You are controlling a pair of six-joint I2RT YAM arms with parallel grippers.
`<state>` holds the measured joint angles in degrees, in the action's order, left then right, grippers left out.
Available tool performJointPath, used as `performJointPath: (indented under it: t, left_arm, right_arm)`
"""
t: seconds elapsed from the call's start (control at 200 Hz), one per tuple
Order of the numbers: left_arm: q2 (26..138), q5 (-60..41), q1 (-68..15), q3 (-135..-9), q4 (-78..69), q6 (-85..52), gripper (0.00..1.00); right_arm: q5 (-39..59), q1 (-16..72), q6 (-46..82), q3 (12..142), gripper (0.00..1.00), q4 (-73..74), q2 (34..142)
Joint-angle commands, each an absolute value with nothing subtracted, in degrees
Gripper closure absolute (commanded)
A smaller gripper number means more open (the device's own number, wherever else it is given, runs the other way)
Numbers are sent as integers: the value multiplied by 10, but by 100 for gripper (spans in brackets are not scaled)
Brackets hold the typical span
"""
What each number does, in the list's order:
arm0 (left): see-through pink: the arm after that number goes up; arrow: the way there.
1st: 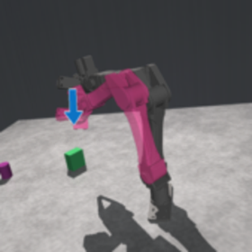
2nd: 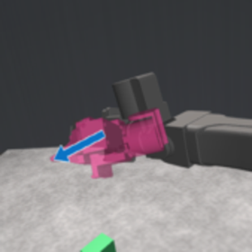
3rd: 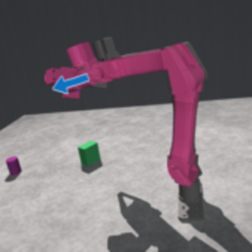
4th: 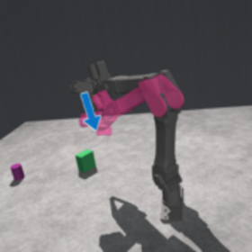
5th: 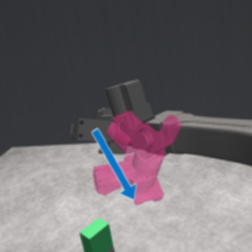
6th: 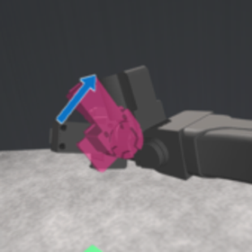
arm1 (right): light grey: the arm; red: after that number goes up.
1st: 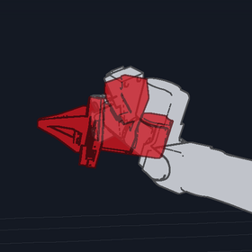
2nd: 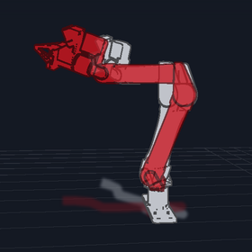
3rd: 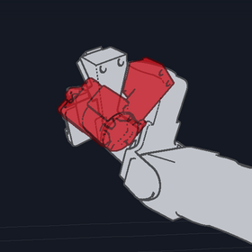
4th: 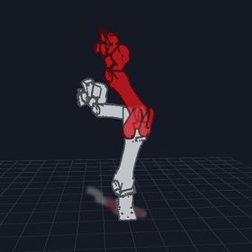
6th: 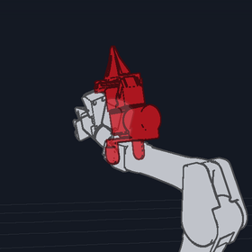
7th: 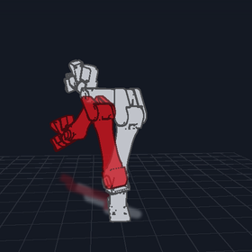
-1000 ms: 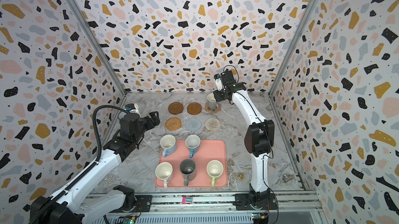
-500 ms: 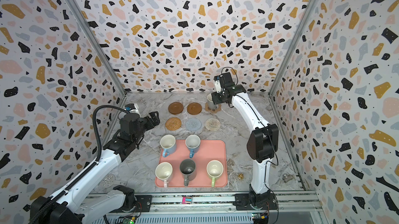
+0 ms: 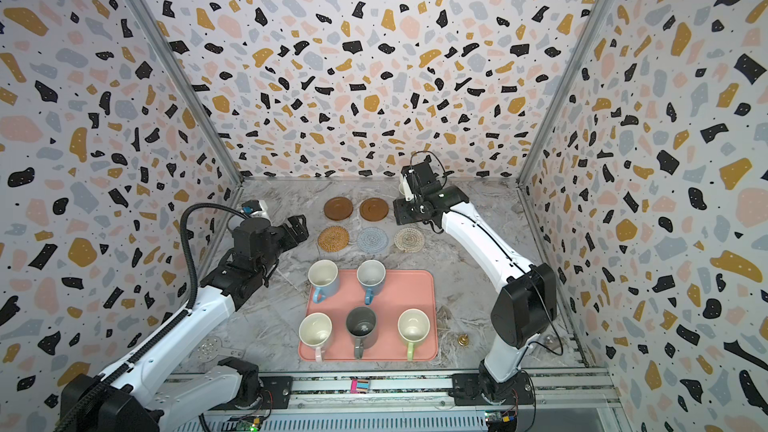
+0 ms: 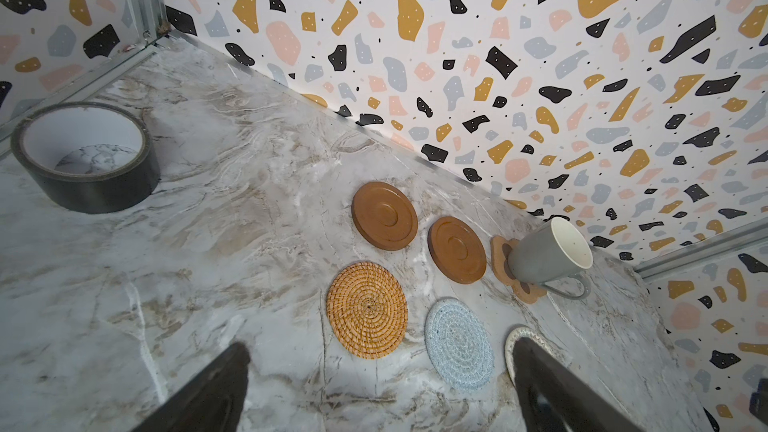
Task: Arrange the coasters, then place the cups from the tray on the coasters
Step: 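Raise the right gripper and move it back over the pink tray mugs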
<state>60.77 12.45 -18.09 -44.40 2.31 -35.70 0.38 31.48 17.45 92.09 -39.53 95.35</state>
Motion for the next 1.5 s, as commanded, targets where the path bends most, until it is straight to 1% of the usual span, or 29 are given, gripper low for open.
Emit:
performJointPath:
  t: [0.0, 0.13, 0.37, 0.671, 0.816, 1.116, 1.492]
  left_arm:
    - [599, 120, -182, -450, 10, -362, 1]
    - [601, 111, -183, -446, 19, -353, 1]
    - [582, 113, -189, -432, 23, -365, 0]
    - [600, 109, -192, -438, 15, -338, 0]
    - [598, 131, -196, -428, -7, -352, 1]
    - [612, 113, -199, -428, -6, -333, 1]
    - [571, 129, -200, -416, 25, -323, 1]
  right_arm:
    - [-15, 340, 241, 874, 38, -369, 894]
    - [-19, 374, 277, 830, 37, -370, 858]
    - [-34, 426, 301, 821, 36, -423, 842]
    - [-46, 474, 373, 778, 36, -414, 850]
    - [-59, 484, 401, 798, 36, -430, 859]
    - [-41, 515, 438, 800, 36, -451, 875]
    - [-29, 549, 461, 806, 36, -478, 913]
